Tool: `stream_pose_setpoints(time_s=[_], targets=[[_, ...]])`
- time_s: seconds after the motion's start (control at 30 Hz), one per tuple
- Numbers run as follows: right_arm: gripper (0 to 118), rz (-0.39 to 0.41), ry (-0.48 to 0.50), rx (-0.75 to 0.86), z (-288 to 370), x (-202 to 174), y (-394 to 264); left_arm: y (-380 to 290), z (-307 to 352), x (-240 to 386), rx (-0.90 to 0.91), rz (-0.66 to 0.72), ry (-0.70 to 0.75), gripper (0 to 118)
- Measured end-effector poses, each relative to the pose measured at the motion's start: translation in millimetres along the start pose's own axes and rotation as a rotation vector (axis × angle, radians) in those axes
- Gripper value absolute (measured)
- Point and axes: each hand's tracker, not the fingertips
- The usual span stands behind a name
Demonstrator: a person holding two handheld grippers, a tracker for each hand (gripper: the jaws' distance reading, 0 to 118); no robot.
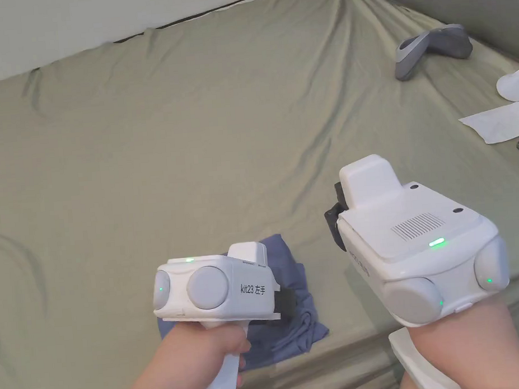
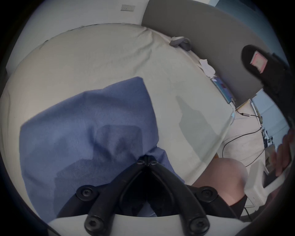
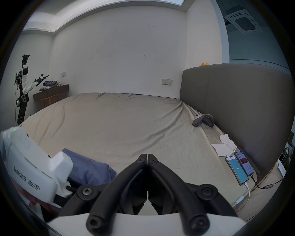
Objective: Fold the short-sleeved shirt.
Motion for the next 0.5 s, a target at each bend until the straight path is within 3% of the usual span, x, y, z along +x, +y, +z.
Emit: stream_pose_setpoints(time_s=[0.17,0.37,0.43,0.5], targets=[[0,0.048,0.057,-0.024,-2,-17,0,-13,72,-25,0.186,-0.007,-0.072,0],[0,0.095,0.249,-0.123,-19,-49,15,-53,153,-92,0.373,-0.096,0.135,0],[0,0.071,0.402,-0.172,-33,-64,20,-66,161,-120,0.398,-0.059,0.151,0],[0,-0.047,0.628,-0.267,-53,-74,15,-71,161,-149,0.373,0.062,0.070,0]])
